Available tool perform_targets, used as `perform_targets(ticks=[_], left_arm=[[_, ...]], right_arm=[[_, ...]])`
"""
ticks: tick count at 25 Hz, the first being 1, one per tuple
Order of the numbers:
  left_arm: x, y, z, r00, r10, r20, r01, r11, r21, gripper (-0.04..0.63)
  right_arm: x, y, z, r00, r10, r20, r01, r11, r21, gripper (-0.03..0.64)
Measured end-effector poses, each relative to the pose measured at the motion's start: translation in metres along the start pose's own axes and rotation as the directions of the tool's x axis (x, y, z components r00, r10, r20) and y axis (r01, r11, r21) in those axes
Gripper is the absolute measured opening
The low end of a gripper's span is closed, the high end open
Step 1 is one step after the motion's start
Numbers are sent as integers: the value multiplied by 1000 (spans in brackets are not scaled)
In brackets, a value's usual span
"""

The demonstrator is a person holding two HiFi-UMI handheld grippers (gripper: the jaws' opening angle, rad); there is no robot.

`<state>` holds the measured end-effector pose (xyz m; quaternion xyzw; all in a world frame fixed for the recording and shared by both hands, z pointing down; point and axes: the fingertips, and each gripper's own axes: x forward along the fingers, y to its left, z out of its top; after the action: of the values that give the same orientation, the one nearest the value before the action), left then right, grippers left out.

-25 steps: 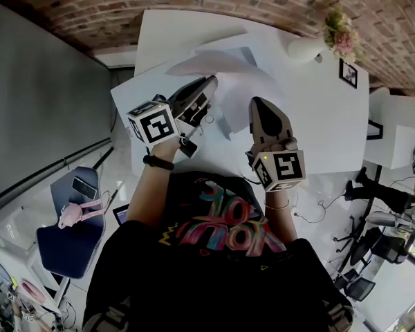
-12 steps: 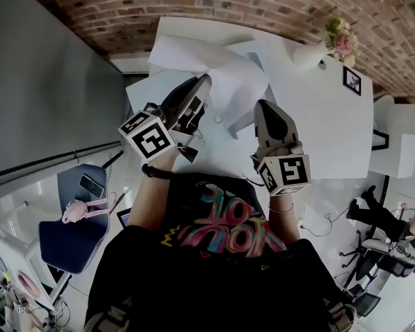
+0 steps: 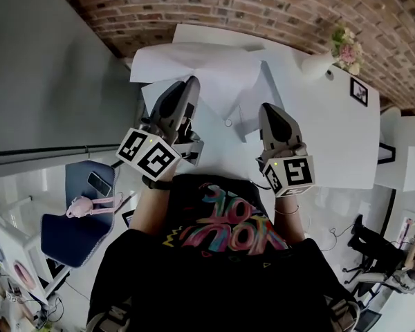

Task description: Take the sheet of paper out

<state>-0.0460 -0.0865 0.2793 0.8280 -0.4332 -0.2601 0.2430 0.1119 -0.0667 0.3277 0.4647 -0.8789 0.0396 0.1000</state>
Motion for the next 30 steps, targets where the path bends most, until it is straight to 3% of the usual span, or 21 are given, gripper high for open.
perform_targets(ticks=[5,9,15,21,30], left_arm=[[-17,-7,12,999,44,10,-45,987,157,23],[-28,-14,14,998,70,-1,-67,957,283,23],[-39,-15,9,993,117,2,-109,916,385,23],[-42,-15,0,990,136,-20,-114,892,437,23],[-38,-13,-8,989,141,-44,-108,894,435,23]], right_arm=[[-1,5,9,1000,11,19,-11,1000,-10,17],[-1,5,13,1000,9,29,-8,1000,-9,17],[-5,0,18,999,7,46,-6,1000,-8,17],[-13,-9,21,998,-22,59,21,1000,15,17],[-18,-12,19,999,-14,51,13,1000,17,17]])
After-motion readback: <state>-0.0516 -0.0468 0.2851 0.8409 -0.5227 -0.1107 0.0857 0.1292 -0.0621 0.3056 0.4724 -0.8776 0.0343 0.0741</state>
